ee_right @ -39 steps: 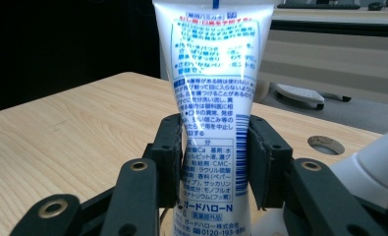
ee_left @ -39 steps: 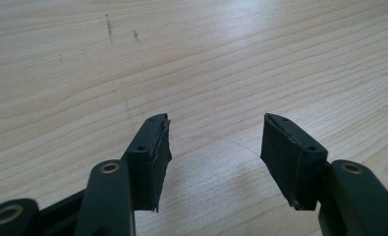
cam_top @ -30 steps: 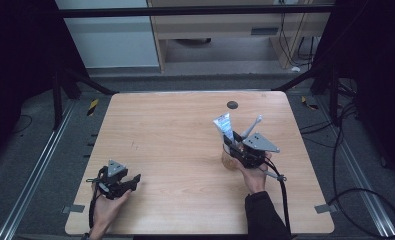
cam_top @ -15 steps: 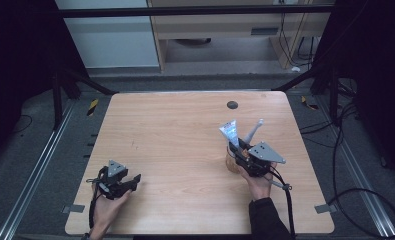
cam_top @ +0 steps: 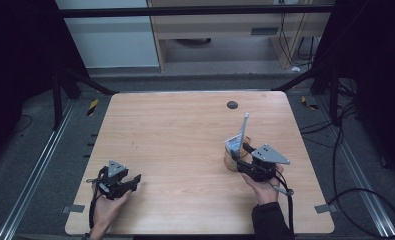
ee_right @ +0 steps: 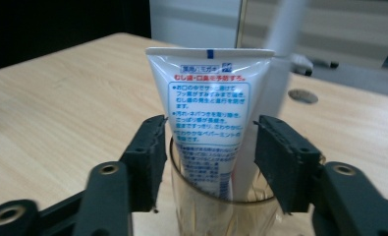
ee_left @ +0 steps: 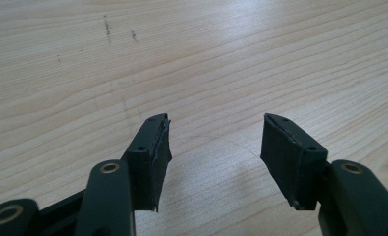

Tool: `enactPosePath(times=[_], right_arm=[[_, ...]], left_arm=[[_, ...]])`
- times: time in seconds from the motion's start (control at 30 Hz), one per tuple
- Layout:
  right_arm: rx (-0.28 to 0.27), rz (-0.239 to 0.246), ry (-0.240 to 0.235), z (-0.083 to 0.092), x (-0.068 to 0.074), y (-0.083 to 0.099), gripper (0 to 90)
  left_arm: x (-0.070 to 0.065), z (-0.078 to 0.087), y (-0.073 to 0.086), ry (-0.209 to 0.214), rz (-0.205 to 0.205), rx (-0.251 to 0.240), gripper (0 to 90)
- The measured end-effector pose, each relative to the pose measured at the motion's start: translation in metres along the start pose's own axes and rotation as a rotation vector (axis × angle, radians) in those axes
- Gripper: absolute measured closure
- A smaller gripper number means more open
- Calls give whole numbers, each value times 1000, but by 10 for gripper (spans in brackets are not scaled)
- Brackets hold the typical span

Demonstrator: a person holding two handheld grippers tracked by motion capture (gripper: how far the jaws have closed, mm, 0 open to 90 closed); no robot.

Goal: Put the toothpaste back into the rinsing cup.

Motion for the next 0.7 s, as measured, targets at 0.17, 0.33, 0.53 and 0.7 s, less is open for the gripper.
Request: enactPosePath(times=[0.17, 0.33, 0.53, 0.7], right_arm=[[34, -31, -24, 9, 1, -2, 341], [67, -45, -47, 24, -3, 6, 169], [126, -87, -10, 40, -17, 30, 110], [152, -125, 34, 47, -30, 41, 99]], left_arm=[[0, 0, 0, 4, 4, -2, 427], [3, 0, 1, 2, 6, 1, 424], [3, 1, 0, 3, 5, -1, 416], [4, 1, 1, 5, 7, 0, 406]])
Point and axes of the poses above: each handheld gripper's, and its own axes: z roughly backward along the jaws, y roughly out of its underside, x roughly to its left, the point moved 1 cm from there along -z, roughly forward along the jaws, and after that the axes turned 9 degrees about -y, right-handed, at the moved point
